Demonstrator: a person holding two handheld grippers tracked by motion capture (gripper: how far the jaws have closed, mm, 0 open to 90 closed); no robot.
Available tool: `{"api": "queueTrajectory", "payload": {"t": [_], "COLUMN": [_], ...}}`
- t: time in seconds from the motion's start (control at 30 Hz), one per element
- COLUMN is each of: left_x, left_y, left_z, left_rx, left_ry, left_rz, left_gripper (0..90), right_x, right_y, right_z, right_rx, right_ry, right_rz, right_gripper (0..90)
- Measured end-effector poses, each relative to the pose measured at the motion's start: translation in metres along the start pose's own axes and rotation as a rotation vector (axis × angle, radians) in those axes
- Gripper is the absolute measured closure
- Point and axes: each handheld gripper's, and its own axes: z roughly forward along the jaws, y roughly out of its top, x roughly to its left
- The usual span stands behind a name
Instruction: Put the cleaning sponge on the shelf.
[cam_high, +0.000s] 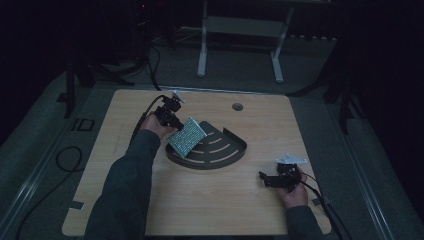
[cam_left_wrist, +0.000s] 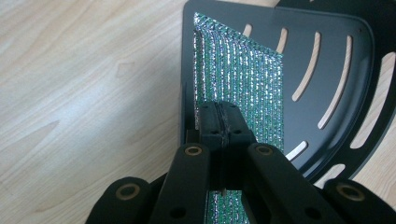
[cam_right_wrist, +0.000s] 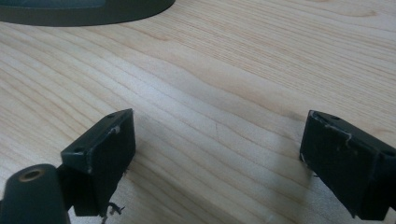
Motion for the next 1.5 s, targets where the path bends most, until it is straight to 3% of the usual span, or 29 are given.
{"api": "queueTrajectory", "payload": {"t": [0.5, 1.5], "left_x": [-0.001, -0.003], "left_y": [-0.002, -0.008], "left_z": [0.015, 0.033], "left_rx": [0.062, 0.118], "left_ry": [0.035, 0.063], "left_rz": [0.023, 0.027], "left_gripper": [90.0, 89.0], "right_x": [0.000, 0.000], "right_y": [0.000, 0.000], "right_z": [0.000, 0.000], "right_rx": [0.000, 0.000], "right_ry": [0.000, 0.000], "right_rz": [0.000, 0.000], "right_gripper": [9.8, 9.9]}}
